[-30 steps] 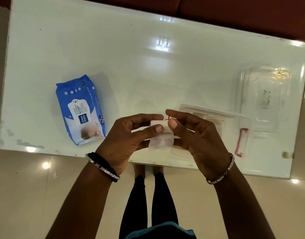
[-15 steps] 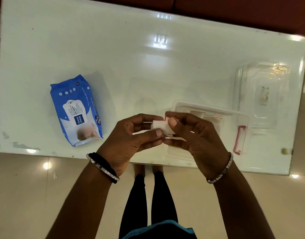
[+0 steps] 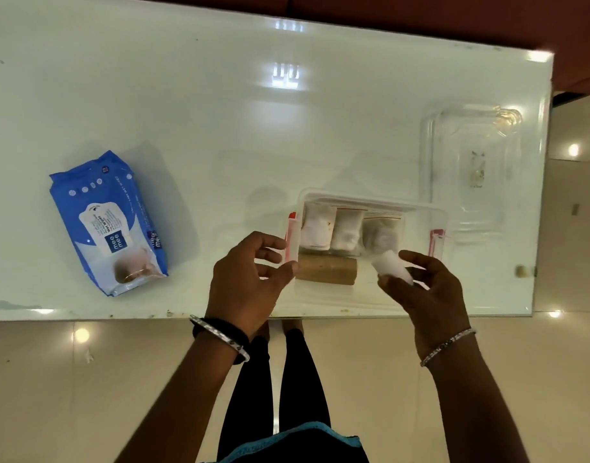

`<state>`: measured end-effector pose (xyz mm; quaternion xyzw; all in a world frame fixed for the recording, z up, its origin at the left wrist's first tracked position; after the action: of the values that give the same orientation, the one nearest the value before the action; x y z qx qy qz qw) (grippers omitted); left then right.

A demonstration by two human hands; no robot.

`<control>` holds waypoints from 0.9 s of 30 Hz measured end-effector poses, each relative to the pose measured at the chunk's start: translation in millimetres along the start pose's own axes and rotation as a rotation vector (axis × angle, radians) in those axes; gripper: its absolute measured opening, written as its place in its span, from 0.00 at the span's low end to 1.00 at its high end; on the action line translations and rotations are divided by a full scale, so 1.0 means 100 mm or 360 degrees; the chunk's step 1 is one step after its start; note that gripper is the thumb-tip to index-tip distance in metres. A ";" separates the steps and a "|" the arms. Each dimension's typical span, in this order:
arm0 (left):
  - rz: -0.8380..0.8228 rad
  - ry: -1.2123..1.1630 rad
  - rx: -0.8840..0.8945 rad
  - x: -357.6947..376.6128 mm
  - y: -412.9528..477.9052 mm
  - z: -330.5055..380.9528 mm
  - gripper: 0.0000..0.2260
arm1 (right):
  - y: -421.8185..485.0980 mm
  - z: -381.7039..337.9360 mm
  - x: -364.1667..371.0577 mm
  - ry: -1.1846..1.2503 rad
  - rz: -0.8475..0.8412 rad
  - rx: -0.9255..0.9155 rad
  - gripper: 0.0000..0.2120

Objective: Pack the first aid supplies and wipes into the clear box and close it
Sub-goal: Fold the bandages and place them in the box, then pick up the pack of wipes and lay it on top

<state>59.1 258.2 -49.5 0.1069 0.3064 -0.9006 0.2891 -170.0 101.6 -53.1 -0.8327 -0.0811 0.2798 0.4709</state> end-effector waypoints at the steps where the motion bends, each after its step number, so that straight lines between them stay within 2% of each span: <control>1: 0.0035 0.0180 0.0057 0.00 0.00 0.01 0.13 | 0.07 0.02 -0.06 -0.0115 0.0089 -0.0025 0.21; 4: 0.0084 0.0350 0.0126 0.07 0.02 -0.01 0.14 | 0.20 0.01 -0.16 -0.0576 0.0351 -0.0181 0.16; 8: 0.0066 0.0259 0.0091 0.15 0.03 -0.11 0.13 | 0.21 -0.04 0.03 -0.0986 0.0514 -0.0376 0.13; 12: 0.0054 0.0128 0.0048 0.18 0.06 -0.17 0.10 | 0.35 0.07 0.25 -0.1281 0.0518 -0.0132 0.15; 18: 0.0018 0.0012 -0.0003 0.19 0.09 -0.25 0.12 | 0.50 0.09 0.36 -0.1443 0.0554 0.0018 0.18; 23: -0.0002 -0.0128 -0.0069 0.21 0.09 -0.32 0.11 | 0.53 0.07 0.33 -0.1539 0.0480 0.0078 0.21; 25: -0.0018 -0.0239 -0.0106 0.19 0.07 -0.36 0.10 | 0.44 0.01 0.29 -0.1540 0.0553 0.0045 0.21; 27: 0.0016 -0.0323 -0.0131 0.12 0.05 -0.42 0.11 | 0.25 -0.12 0.26 -0.1488 0.0759 -0.0092 0.15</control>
<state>53.2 275.1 -89.4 0.0047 0.3117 -0.8920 0.3273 -144.9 89.5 -79.0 -0.6269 -0.0985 0.7186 0.2844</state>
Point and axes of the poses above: each hand's wrist, its own y-axis towards the middle knuckle, its own x-axis out of the palm, z = x × y, the point moved 8 cm from there along y, towards the middle knuckle, and after that the axes turned 15 degrees about x, right-handed, at the moved point
